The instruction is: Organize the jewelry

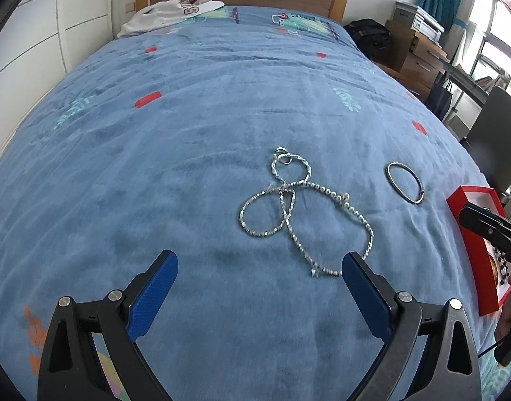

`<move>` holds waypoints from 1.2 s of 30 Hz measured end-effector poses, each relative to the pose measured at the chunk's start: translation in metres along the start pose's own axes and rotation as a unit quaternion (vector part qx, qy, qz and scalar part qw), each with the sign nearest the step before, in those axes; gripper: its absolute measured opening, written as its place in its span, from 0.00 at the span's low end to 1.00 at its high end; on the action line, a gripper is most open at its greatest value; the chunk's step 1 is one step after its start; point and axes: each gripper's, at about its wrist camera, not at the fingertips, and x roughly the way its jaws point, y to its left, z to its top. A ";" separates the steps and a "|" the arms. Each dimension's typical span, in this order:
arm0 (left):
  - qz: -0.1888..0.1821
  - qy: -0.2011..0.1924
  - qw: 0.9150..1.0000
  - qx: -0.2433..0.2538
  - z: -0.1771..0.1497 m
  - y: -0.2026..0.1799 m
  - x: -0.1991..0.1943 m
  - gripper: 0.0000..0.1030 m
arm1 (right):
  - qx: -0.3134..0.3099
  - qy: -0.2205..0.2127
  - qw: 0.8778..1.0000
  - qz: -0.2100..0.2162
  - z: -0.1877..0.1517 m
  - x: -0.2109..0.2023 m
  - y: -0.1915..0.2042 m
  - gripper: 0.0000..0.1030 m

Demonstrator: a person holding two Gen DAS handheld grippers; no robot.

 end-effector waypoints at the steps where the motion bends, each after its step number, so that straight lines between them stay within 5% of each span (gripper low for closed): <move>1: 0.000 -0.001 1.000 0.001 0.001 0.000 0.001 0.94 | 0.000 -0.001 1.000 0.000 0.000 0.001 0.000 0.56; 36: -0.005 0.003 1.000 -0.003 0.011 0.005 0.030 0.94 | 0.009 -0.004 1.000 -0.009 0.008 0.021 -0.014 0.56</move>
